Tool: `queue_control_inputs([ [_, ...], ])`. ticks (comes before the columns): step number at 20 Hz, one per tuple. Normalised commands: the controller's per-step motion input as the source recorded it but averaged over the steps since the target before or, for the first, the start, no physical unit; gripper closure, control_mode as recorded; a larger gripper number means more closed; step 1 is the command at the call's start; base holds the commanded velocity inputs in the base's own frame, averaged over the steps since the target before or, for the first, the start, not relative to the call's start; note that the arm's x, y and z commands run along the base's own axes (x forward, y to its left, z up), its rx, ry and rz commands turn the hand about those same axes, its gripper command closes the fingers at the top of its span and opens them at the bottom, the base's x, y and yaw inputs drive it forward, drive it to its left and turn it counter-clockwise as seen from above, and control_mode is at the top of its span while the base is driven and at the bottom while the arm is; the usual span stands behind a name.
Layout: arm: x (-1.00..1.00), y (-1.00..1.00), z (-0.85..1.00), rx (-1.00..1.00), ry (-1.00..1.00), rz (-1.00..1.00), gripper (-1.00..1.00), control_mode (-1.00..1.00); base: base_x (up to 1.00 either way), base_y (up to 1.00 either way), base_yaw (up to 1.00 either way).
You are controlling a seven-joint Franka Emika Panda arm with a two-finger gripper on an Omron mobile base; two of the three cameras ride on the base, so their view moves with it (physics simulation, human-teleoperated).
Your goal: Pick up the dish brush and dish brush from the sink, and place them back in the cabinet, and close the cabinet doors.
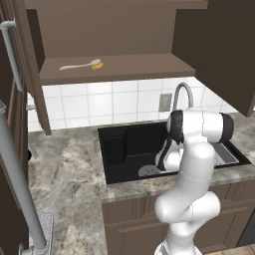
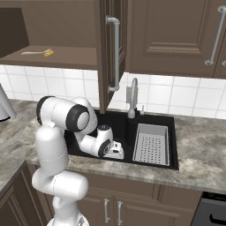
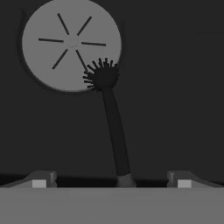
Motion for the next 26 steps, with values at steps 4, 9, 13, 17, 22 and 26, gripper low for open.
queue_control_inputs([
  [4,0.05,0.00,-0.09,0.00,0.00,0.00,-1.00,-1.00,0.00,0.00,0.00],
  [9,0.02,-0.04,-0.16,0.00,0.02,0.00,-1.00,-1.00,0.00,0.00,0.00],
  [13,0.00,-0.06,-0.18,0.00,0.03,0.00,-1.00,-1.00,0.00,0.00,0.00],
  [17,0.00,-0.03,-0.19,0.00,0.04,0.00,-1.00,-1.00,0.00,0.00,0.00],
  [22,0.01,0.00,-0.16,0.00,0.03,0.00,-1.00,-1.00,0.00,0.00,0.00],
  [26,0.00,0.00,-0.15,0.00,0.03,0.00,-1.00,-1.00,0.00,0.00,0.00],
])
